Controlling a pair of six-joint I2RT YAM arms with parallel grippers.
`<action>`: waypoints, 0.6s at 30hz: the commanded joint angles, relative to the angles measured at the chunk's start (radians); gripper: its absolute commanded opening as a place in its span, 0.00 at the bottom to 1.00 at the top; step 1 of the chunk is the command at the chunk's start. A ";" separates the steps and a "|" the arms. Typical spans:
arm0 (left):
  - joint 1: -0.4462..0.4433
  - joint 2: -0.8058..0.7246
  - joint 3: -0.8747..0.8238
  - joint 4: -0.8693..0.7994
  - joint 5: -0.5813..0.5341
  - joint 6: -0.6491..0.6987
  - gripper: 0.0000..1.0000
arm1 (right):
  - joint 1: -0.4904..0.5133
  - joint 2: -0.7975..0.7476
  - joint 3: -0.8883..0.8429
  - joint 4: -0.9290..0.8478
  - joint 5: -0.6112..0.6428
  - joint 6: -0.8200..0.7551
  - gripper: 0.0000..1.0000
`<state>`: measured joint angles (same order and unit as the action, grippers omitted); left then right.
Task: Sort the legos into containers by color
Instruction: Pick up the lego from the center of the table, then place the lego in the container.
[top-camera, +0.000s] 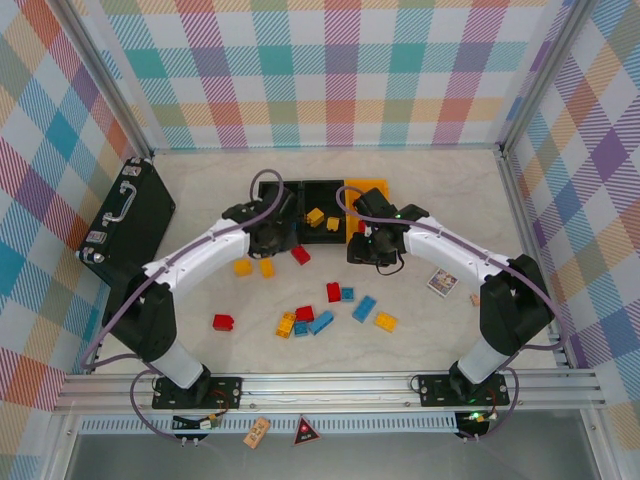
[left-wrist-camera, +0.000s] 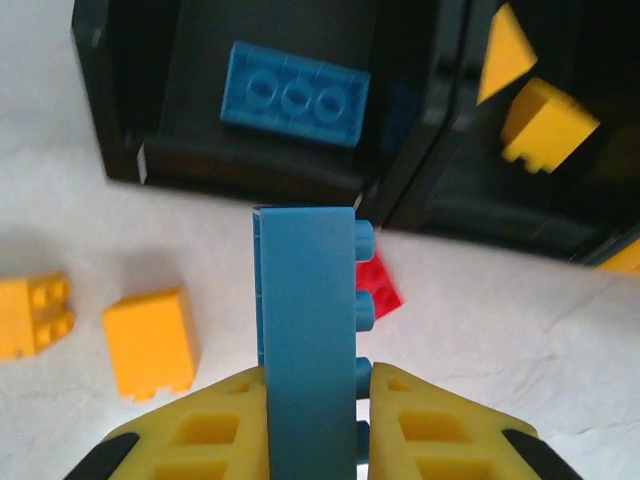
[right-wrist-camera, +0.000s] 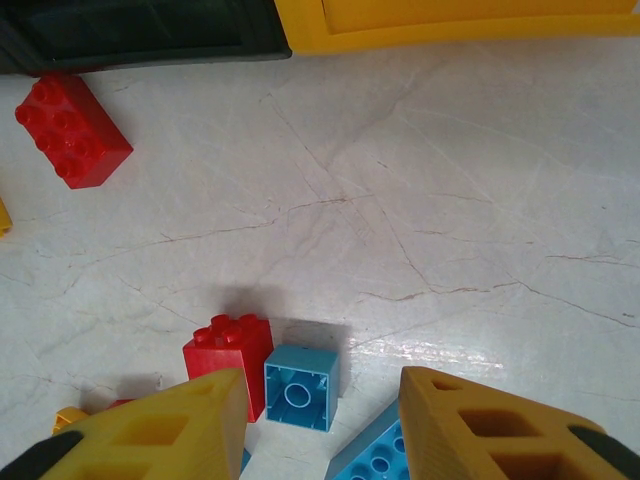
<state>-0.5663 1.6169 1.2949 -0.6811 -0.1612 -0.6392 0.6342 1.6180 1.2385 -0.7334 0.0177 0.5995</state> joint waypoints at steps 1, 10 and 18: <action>0.030 0.077 0.090 -0.016 0.031 0.063 0.23 | 0.002 -0.041 -0.003 0.008 -0.005 0.024 0.44; 0.107 0.274 0.263 -0.038 0.025 0.106 0.24 | 0.002 -0.083 -0.053 0.021 -0.002 0.054 0.44; 0.148 0.379 0.349 -0.032 0.054 0.121 0.26 | 0.003 -0.090 -0.071 0.029 -0.004 0.070 0.44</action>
<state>-0.4309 1.9709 1.5909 -0.6830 -0.1310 -0.5438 0.6342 1.5517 1.1786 -0.7166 0.0177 0.6510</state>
